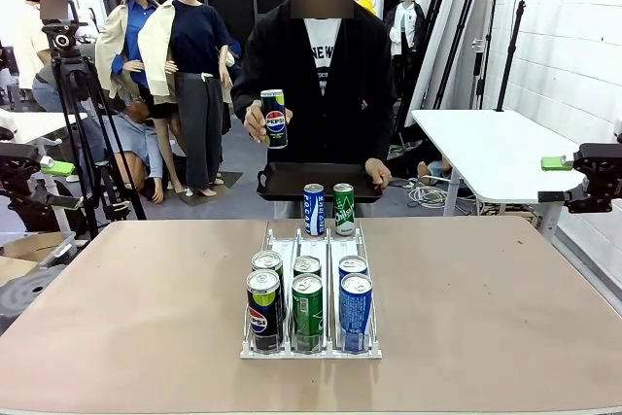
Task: Retrieve and hand over the desired beverage to the person.
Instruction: Pick up a can of the same type that the person held from the Automatic Can Dispenser.
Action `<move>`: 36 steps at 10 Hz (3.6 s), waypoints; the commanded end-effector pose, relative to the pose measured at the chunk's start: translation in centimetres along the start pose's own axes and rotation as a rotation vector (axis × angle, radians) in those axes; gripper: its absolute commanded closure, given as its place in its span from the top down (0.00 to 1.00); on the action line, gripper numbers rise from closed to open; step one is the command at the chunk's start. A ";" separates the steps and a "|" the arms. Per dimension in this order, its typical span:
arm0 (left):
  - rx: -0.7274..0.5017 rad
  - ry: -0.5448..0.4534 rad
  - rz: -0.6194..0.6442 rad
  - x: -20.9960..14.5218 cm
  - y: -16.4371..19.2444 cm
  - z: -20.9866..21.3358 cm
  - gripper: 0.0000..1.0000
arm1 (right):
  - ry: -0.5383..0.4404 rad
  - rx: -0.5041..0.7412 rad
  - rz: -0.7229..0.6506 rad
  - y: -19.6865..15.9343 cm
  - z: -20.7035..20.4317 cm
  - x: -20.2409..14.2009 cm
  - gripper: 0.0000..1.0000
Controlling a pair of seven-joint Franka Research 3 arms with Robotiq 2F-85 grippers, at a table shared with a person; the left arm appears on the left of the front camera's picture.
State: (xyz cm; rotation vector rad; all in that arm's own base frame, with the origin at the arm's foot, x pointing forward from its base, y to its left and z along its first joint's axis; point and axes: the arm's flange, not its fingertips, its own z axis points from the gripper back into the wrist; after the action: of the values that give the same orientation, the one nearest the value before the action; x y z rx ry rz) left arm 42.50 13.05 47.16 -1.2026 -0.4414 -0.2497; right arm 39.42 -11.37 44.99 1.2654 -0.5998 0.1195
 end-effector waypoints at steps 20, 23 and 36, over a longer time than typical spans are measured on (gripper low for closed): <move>-0.032 -0.014 0.027 0.2 -0.4 -0.9 1.00 | -0.003 -0.006 0.003 0.1 0.0 -0.1 1.00; -0.002 0.049 0.091 0.0 -2.8 -4.4 1.00 | -0.003 -0.006 0.003 0.1 0.0 -0.1 1.00; 0.350 0.494 0.028 -0.3 -12.9 -22.9 1.00 | -0.003 -0.006 0.003 0.1 0.0 -0.1 1.00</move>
State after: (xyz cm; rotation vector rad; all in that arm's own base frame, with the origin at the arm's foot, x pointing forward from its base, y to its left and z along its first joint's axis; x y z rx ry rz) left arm 40.72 -12.25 50.55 -0.8324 -0.0404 -0.4147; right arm 39.43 -11.32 45.01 1.2646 -0.5992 0.1205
